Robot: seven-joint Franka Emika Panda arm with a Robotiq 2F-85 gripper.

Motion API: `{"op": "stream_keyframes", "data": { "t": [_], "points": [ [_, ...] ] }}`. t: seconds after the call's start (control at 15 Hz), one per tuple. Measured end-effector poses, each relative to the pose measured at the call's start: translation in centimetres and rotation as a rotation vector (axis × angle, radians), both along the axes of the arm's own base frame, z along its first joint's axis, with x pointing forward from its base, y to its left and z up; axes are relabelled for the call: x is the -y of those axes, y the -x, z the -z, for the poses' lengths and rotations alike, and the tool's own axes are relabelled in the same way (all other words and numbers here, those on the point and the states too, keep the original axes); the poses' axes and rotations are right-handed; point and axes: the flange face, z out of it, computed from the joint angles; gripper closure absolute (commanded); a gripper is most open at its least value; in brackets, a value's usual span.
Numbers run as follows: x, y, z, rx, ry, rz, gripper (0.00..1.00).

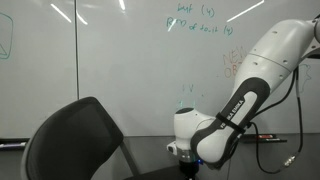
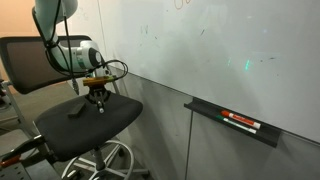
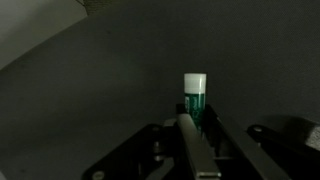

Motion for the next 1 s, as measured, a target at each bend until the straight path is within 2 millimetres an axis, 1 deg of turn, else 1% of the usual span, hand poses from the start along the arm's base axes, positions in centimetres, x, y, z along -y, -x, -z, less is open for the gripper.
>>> {"op": "stream_keyframes", "data": {
  "t": [0.2, 0.4, 0.73, 1.0],
  "points": [
    [0.5, -1.0, -2.2, 0.026, 0.006, 0.013, 0.94],
    [1.7, -2.6, -5.0, 0.078, 0.018, 0.039, 0.94],
    [6.0, -5.8, -9.4, 0.221, 0.126, 0.094, 0.94],
    [9.2, -7.3, -11.6, 0.325, 0.252, 0.124, 0.94]
  ]
}}
